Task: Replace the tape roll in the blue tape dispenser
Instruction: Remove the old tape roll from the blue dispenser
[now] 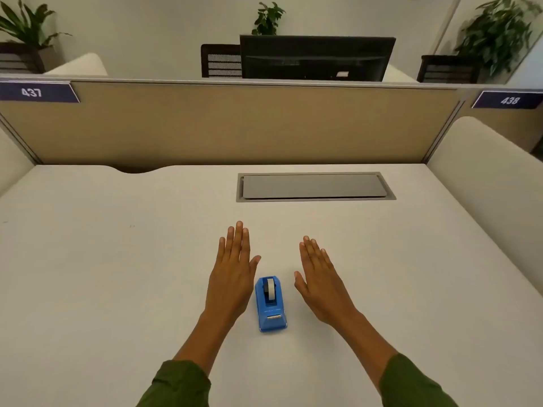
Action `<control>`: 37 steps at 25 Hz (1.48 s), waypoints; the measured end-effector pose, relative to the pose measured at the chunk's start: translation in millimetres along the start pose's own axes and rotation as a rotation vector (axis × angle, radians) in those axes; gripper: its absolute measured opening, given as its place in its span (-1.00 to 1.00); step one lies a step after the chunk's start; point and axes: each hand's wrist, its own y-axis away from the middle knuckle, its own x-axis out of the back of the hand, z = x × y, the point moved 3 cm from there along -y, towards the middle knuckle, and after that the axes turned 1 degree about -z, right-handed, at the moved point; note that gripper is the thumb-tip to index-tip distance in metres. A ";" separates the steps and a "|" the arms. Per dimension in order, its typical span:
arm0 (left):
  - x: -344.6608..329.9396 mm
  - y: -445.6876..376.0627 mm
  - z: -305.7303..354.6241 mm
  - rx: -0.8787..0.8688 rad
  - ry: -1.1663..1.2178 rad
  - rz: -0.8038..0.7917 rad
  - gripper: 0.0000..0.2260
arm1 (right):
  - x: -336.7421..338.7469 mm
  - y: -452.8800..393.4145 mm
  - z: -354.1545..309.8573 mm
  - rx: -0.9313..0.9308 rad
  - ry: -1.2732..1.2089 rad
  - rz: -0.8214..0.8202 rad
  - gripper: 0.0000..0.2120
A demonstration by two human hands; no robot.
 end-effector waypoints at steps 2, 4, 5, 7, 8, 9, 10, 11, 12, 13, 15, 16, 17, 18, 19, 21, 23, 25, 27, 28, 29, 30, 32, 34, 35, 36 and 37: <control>-5.5 -0.9 -2.8 0.009 0.030 0.003 -0.32 | -5.0 0.4 1.3 -0.004 0.003 -0.021 -0.41; -13.3 1.4 -5.1 0.027 0.045 -0.015 -0.30 | -12.1 4.3 0.2 -0.023 0.003 -0.049 -0.41; -16.4 2.3 -5.3 0.027 0.054 -0.023 -0.29 | -15.3 5.2 -0.8 -0.021 -0.007 -0.065 -0.41; -23.5 4.3 -6.4 0.029 0.054 -0.058 -0.28 | -21.5 7.1 -2.3 -0.014 -0.009 -0.091 -0.41; -27.7 5.0 -7.0 0.021 0.060 -0.074 -0.29 | -24.7 7.9 -1.8 -0.007 -0.005 -0.094 -0.42; -30.1 6.5 -7.5 0.028 0.060 -0.086 -0.31 | -27.0 10.0 -1.7 -0.014 -0.010 -0.108 -0.42; -32.5 8.3 -8.1 0.035 0.068 -0.098 -0.36 | -29.2 12.4 -1.8 -0.020 -0.017 -0.122 -0.42; -34.1 9.7 -8.7 0.041 0.087 -0.102 -0.41 | -31.1 14.7 -2.2 -0.023 -0.031 -0.133 -0.43; -35.5 11.7 -9.0 0.049 0.111 -0.106 -0.45 | -33.5 17.0 -2.6 -0.021 -0.040 -0.146 -0.43; -36.6 13.4 -9.6 0.059 0.134 -0.107 -0.46 | -35.4 18.7 -2.6 -0.015 -0.044 -0.157 -0.43; -38.7 17.6 -10.3 0.079 0.182 -0.113 -0.48 | -38.1 21.1 -2.9 0.003 -0.050 -0.167 -0.44; -39.7 19.8 -9.9 0.092 0.219 -0.125 -0.49 | -39.3 21.7 -3.7 0.012 -0.065 -0.166 -0.45; -40.5 22.7 -10.0 0.109 0.262 -0.142 -0.50 | -40.2 22.5 -3.8 0.017 -0.079 -0.170 -0.45; -41.1 25.2 -10.2 0.126 0.311 -0.166 -0.51 | -41.0 22.7 -4.1 0.026 -0.093 -0.170 -0.46; -41.5 28.8 -10.4 0.141 0.364 -0.190 -0.51 | -42.1 23.1 -4.5 0.036 -0.105 -0.170 -0.46; -40.9 36.3 -9.0 0.168 0.472 -0.252 -0.53 | -43.1 23.7 -6.4 0.065 -0.126 -0.167 -0.47; -39.7 43.2 -6.4 0.191 0.587 -0.289 -0.53 | -42.8 23.1 -9.6 0.092 -0.188 -0.155 -0.48; -35.9 48.5 -3.9 0.210 0.697 -0.271 -0.48 | -39.2 21.0 -14.0 0.096 -0.322 -0.123 -0.49; -32.3 51.6 -4.0 0.216 0.750 -0.266 -0.36 | -34.0 17.9 -17.3 0.093 -0.462 -0.098 -0.48; -31.6 52.8 -4.0 0.203 0.756 -0.284 -0.29 | -31.9 16.3 -18.0 0.098 -0.498 -0.088 -0.47; -31.5 53.9 -3.8 0.182 0.753 -0.305 -0.23 | -30.3 15.0 -18.1 0.101 -0.511 -0.086 -0.45; -32.1 54.6 -4.0 0.162 0.742 -0.318 -0.18 | -29.8 13.6 -17.8 0.095 -0.512 -0.093 -0.44; -34.5 54.6 -5.4 0.131 0.708 -0.317 -0.14 | -29.3 10.1 -17.3 0.075 -0.502 -0.103 -0.45; -36.8 54.6 -6.2 0.111 0.682 -0.298 -0.16 | -27.2 6.0 -17.7 0.087 -0.504 -0.072 -0.50; -37.6 54.9 -6.4 0.106 0.676 -0.289 -0.17 | -25.3 4.1 -18.3 0.096 -0.511 -0.048 -0.52; -38.3 55.0 -6.3 0.105 0.675 -0.282 -0.17 | -23.0 2.4 -18.9 0.100 -0.519 -0.027 -0.54; -38.6 55.3 -6.5 0.107 0.677 -0.277 -0.18 | -21.0 0.6 -19.6 0.098 -0.525 -0.014 -0.55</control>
